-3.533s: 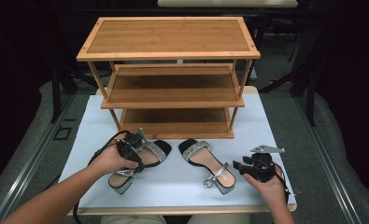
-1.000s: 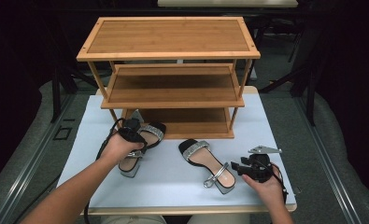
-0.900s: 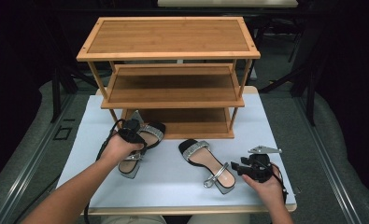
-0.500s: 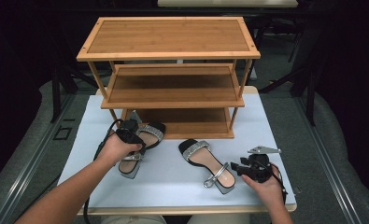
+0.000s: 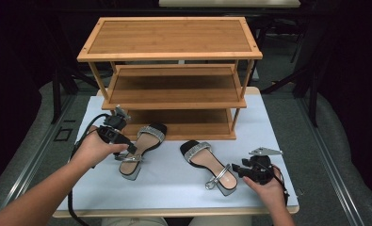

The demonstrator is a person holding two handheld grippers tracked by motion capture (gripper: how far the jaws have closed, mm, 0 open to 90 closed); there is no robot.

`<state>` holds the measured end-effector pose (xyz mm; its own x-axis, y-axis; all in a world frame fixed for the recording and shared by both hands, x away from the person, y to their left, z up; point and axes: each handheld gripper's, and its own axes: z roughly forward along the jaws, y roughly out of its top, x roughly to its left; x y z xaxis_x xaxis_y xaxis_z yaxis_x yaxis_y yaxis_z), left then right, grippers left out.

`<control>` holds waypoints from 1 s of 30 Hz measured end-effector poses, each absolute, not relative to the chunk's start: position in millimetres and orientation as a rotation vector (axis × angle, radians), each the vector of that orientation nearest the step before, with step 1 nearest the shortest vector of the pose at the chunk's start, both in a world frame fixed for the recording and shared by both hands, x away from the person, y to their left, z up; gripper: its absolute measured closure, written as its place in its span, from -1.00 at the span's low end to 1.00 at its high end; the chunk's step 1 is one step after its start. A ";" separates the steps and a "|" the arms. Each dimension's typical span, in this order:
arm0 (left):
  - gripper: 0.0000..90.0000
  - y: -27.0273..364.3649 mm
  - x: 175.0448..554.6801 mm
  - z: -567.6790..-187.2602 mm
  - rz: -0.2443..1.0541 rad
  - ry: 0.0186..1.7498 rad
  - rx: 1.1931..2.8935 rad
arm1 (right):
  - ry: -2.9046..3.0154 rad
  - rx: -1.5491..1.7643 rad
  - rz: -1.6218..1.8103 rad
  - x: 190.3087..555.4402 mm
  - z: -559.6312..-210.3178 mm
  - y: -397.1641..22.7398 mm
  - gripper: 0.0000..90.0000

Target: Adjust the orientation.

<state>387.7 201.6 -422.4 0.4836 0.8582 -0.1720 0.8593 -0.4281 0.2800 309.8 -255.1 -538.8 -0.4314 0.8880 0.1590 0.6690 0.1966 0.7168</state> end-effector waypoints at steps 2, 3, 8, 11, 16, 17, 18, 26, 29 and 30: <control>-0.07 209.2 381.5 -417.6 0.012 1.429 2.412 | 2.187 1.473 1.075 309.8 -538.8 -255.6 0.07; -0.07 214.7 377.7 -415.8 0.026 1.411 2.416 | 2.179 1.473 1.075 309.9 -539.1 -255.5 0.07; 0.00 234.7 362.1 -416.6 0.076 1.385 2.417 | 2.178 1.479 1.071 309.9 -538.8 -256.0 0.07; 0.04 245.2 351.3 -421.1 0.059 1.370 2.413 | 2.181 1.476 1.071 309.8 -538.7 -255.3 0.06; 0.04 255.5 335.0 -429.3 0.045 1.329 2.430 | 2.183 1.472 1.070 309.9 -539.0 -253.8 0.06; 0.05 258.0 331.7 -433.5 0.049 1.308 2.444 | 2.185 1.478 1.070 309.8 -539.2 -253.7 0.06; 0.07 259.0 329.7 -436.5 0.045 1.301 2.448 | 2.187 1.483 1.068 309.8 -539.4 -253.6 0.06; 0.12 262.3 318.9 -472.4 0.031 1.264 2.459 | 2.188 1.483 1.070 310.3 -540.1 -253.2 0.06; 0.12 261.3 319.5 -483.7 0.008 1.254 2.468 | 2.195 1.480 1.065 310.8 -541.6 -252.7 0.06; 0.11 261.0 320.0 -486.6 0.000 1.251 2.467 | 2.200 1.480 1.060 310.9 -541.8 -252.6 0.06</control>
